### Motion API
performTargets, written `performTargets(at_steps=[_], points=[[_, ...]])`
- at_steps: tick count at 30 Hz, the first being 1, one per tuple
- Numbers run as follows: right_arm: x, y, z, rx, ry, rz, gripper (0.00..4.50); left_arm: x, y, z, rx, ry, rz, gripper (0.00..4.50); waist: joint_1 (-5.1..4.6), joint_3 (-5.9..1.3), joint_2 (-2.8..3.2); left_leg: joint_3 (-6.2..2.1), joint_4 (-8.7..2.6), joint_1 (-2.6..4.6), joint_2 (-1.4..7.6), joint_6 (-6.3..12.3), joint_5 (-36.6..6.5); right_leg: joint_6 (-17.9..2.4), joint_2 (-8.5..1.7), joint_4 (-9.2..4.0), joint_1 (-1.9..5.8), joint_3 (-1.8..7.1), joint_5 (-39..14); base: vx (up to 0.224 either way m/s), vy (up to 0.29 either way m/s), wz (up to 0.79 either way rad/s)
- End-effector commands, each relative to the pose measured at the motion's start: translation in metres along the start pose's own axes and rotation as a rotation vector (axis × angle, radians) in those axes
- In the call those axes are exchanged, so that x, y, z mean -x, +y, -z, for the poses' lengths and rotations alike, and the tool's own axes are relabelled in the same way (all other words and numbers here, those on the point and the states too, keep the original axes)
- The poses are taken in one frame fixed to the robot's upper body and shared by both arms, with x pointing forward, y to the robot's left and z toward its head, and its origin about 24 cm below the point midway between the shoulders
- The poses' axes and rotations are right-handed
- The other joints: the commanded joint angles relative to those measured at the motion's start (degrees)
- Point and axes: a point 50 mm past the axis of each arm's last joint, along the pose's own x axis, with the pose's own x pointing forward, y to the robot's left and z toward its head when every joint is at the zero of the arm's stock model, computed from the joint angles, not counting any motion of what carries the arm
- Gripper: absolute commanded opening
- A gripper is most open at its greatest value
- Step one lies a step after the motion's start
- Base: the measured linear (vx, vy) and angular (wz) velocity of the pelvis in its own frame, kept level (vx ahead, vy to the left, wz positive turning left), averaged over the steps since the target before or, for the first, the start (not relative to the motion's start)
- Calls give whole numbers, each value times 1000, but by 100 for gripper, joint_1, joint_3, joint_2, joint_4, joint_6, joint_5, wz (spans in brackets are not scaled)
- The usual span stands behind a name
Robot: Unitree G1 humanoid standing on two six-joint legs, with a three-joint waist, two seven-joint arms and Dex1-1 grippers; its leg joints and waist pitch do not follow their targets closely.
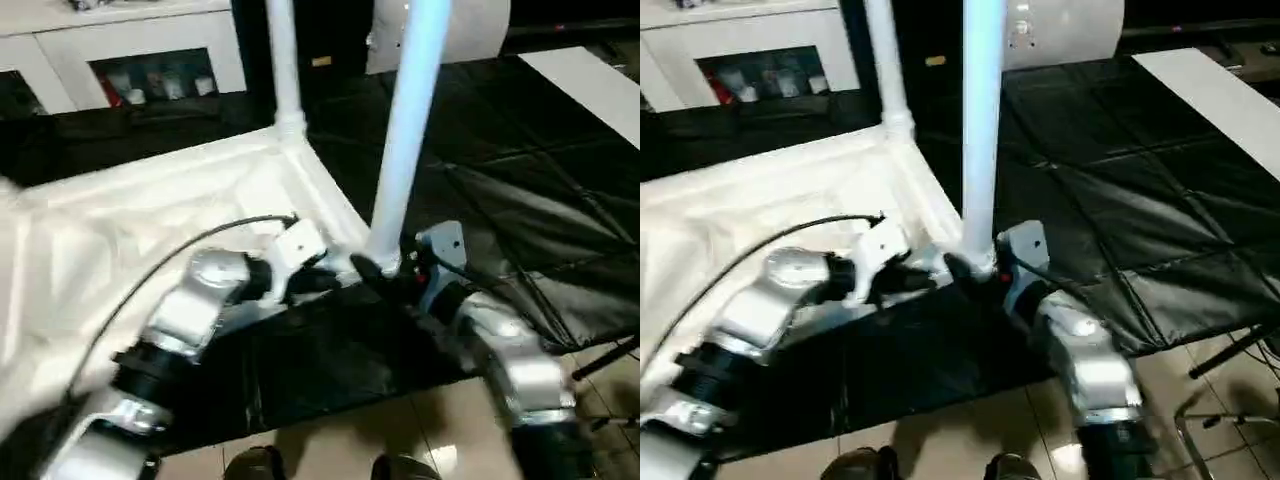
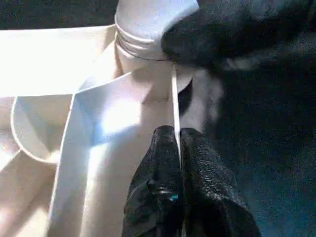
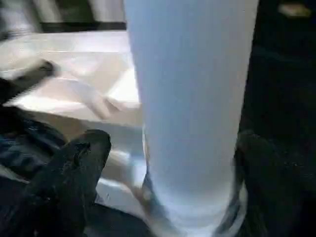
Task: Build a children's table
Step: Rotate leg to tighten
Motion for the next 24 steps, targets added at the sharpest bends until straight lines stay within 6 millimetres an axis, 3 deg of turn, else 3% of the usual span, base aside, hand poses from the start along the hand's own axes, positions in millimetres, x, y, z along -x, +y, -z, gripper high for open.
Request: performTargets(at_steps=[1, 5, 11, 14, 16, 19, 24], points=[[8, -1, -5, 31, -7, -104, 446, 1, -5, 2, -69, 49, 94, 0, 9, -441, -10, -92, -383, 120, 387, 434, -1122, -1437, -373, -384, 299, 297, -589, 0, 0, 0], [18, -8, -6, 58, 31, -192, 446, 9, -1, 6, -103, 75, 133, 0, 43, -452, -60, -53, -352, 109, 363, 520, -1038, -1505, -394, -381, 319, 294, -561, 0, 0, 0], [27, -12, -6, 92, 106, -334, 446, 16, 7, 8, -94, 72, 141, 0, 101, -463, -66, -32, -318, 102, 374, 570, -934, -1523, -410, -372, 313, 289, -731, 0, 0, 0], [28, -15, -6, 100, 127, -352, 446, 16, 13, 10, 7, 66, 83, 0, 119, -464, -78, -22, -312, 106, 379, 554, -895, -1530, -397, -365, 298, 284, -784, 0, 0, 0], [27, -15, -5, 96, 128, -357, 450, 16, 16, 10, 62, 50, 69, 55, 136, -456, -90, -16, -301, 107, 368, 540, -920, -1561, -402, -370, 289, 282, -891, 0, 0, 0], [27, -13, -4, 95, 131, -366, 450, 15, 16, 15, 36, 69, 72, 67, 137, -451, -90, -29, -313, 109, 371, 487, -1103, -1415, -405, -413, 286, 282, -1234, 0, 0, 0], [27, -12, -4, 96, 135, -377, 450, 14, 17, 16, 44, 62, 60, 95, 135, -443, -91, -37, -332, 109, 381, 427, -1210, -1331, -410, -427, 273, 286, -1369, 0, 0, 0]])
